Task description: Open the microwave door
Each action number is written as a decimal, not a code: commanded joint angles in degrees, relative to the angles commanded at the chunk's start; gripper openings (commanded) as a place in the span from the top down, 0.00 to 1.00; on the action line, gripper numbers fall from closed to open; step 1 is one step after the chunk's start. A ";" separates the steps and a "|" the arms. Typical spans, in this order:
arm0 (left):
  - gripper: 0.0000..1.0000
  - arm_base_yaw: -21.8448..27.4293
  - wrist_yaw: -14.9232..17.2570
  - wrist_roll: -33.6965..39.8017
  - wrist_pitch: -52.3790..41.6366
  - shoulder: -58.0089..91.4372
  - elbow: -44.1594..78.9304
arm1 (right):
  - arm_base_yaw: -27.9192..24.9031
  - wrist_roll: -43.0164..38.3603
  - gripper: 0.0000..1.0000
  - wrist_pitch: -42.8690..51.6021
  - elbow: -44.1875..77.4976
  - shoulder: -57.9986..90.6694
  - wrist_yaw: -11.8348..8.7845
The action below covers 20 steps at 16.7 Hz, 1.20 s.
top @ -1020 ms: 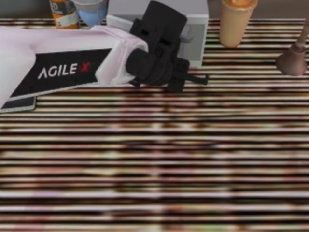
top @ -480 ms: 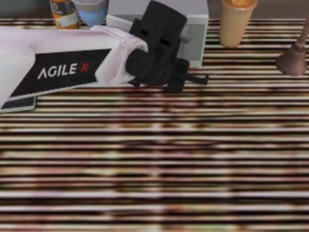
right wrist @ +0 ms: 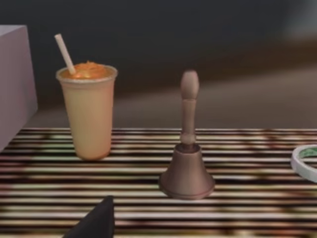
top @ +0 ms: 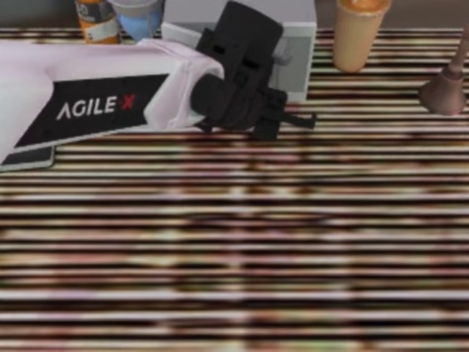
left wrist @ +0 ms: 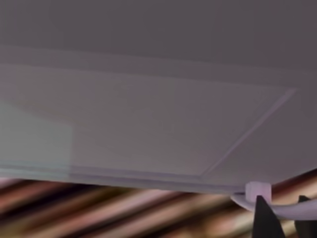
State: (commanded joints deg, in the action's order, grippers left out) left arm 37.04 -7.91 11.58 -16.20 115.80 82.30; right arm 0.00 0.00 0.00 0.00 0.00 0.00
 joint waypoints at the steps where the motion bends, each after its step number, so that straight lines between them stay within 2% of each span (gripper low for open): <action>1: 1.00 0.00 0.00 0.00 0.00 0.00 0.00 | 0.00 0.00 0.00 0.00 0.00 0.00 0.00; 20: 1.00 -0.57 1.70 -2.03 0.90 -1.30 -1.96 | 0.00 0.00 0.00 0.00 0.00 0.00 0.00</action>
State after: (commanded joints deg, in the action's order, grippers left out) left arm 36.47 -6.20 9.55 -15.30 114.50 80.34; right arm 0.00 0.00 0.00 0.00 0.00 0.00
